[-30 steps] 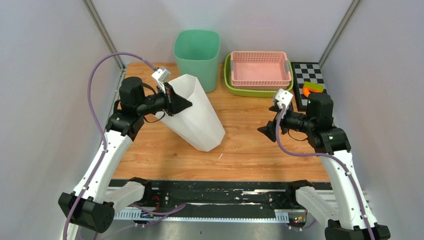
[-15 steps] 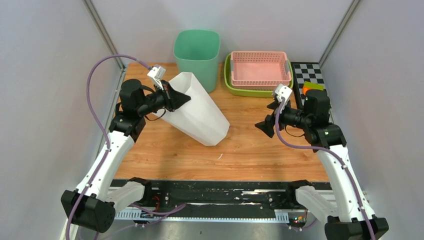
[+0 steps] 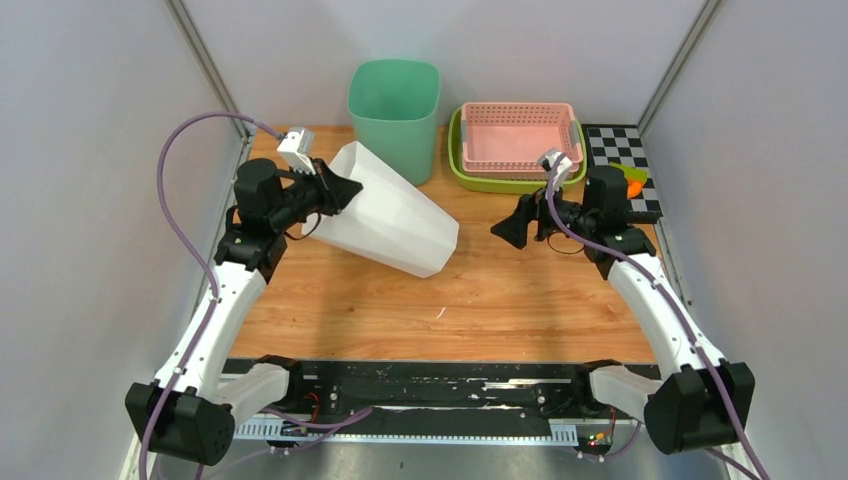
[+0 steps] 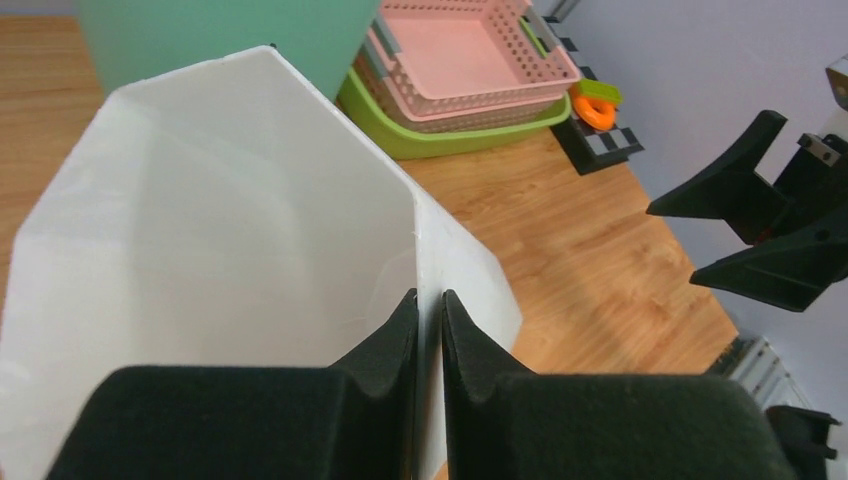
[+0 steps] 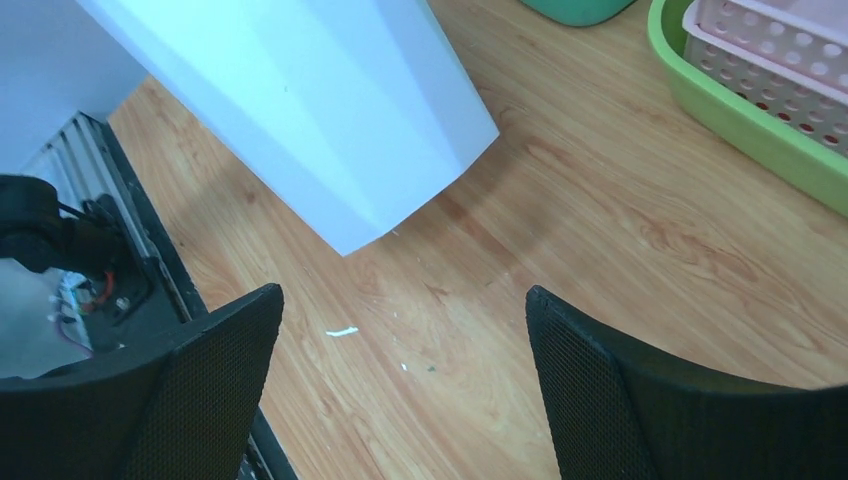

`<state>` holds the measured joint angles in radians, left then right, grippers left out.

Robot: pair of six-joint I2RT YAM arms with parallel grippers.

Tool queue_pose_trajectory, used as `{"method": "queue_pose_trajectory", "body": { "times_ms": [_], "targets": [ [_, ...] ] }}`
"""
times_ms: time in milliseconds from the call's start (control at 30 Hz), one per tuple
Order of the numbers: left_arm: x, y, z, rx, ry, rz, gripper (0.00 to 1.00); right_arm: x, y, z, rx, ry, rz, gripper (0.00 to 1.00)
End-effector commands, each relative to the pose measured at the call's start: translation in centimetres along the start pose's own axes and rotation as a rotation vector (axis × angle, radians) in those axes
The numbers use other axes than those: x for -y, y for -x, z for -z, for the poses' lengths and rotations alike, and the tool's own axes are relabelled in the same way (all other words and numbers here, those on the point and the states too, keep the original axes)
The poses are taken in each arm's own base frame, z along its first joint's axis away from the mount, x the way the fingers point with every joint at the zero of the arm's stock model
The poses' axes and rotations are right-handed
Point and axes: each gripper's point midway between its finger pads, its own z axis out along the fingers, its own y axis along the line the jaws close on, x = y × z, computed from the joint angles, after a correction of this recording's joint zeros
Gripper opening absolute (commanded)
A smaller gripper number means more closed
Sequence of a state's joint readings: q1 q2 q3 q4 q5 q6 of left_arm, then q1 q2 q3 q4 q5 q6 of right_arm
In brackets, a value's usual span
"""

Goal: Turn the large container upside down

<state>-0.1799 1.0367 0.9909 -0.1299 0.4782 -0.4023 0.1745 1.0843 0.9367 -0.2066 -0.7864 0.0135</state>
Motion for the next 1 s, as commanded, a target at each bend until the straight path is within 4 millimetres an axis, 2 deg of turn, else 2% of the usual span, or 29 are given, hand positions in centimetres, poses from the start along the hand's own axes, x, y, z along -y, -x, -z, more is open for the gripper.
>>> {"method": "queue_pose_trajectory", "body": {
  "times_ms": [0,167,433,600,800,967],
  "targets": [
    [-4.1,-2.5,0.6,-0.082,0.177,-0.022,0.11,-0.9,1.2,-1.7,0.038,0.087,-0.136,0.92],
    [-5.3,-3.2,1.0,-0.11,0.208,-0.037,0.12,-0.4,1.5,-3.8,0.026,0.149,-0.217,0.89],
    [-7.0,-5.0,1.7,-0.179,0.239,-0.098,0.11,-0.2,0.5,-7.4,-0.025,0.219,-0.29,0.86],
    [-8.5,-6.7,2.2,-0.228,0.256,-0.111,0.11,-0.4,0.3,-9.0,-0.02,0.246,-0.305,0.85],
    [-8.9,-8.4,2.5,-0.291,0.219,-0.116,0.1,0.3,-1.1,-10.7,-0.042,0.239,-0.306,0.84],
    [-9.7,-9.8,2.9,-0.328,0.213,-0.113,0.1,1.5,-1.1,-11.9,-0.034,0.213,-0.268,0.83]
  ]
}}
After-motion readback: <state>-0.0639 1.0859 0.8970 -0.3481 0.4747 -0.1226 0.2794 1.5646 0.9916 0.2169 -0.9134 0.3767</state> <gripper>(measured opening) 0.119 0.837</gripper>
